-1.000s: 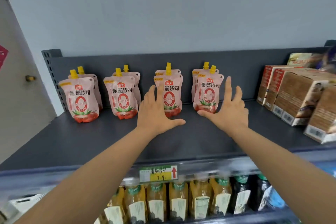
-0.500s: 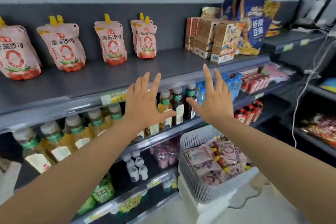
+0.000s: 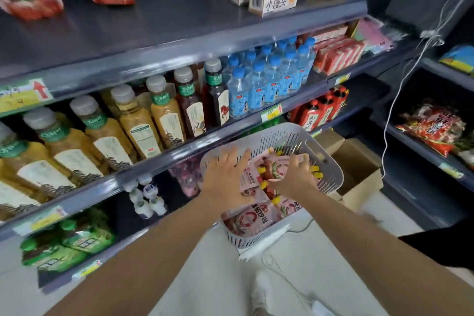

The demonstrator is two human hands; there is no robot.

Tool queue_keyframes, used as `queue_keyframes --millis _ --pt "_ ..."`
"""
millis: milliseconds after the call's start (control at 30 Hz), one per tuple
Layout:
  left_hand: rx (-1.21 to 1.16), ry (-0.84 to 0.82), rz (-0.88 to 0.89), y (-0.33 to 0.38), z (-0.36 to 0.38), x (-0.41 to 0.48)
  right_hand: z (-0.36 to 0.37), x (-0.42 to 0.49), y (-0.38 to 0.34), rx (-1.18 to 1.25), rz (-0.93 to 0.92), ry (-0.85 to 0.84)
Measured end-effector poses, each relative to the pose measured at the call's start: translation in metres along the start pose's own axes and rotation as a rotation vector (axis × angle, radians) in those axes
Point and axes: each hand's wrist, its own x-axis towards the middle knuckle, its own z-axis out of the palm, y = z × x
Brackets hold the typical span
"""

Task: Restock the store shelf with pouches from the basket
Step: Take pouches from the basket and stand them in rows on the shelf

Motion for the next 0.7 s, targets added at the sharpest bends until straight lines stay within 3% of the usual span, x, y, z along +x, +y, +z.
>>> queue_keyframes --millis 267,500,700 --pt "-0.037 -0.271 -0.181 0.025 0.085 0.06 0.022 0.089 0.042 -0.176 -0.106 -0.154" --pt "-0.053 -0.332 -0.25 0.015 0.124 0.085 0.042 0.121 0.052 -0.093 -0.082 -0.291" --pt "0.03 -0.493 -0.173 0.006 0.134 0.107 0.062 0.115 0.031 0.007 -0.141 -0.379"
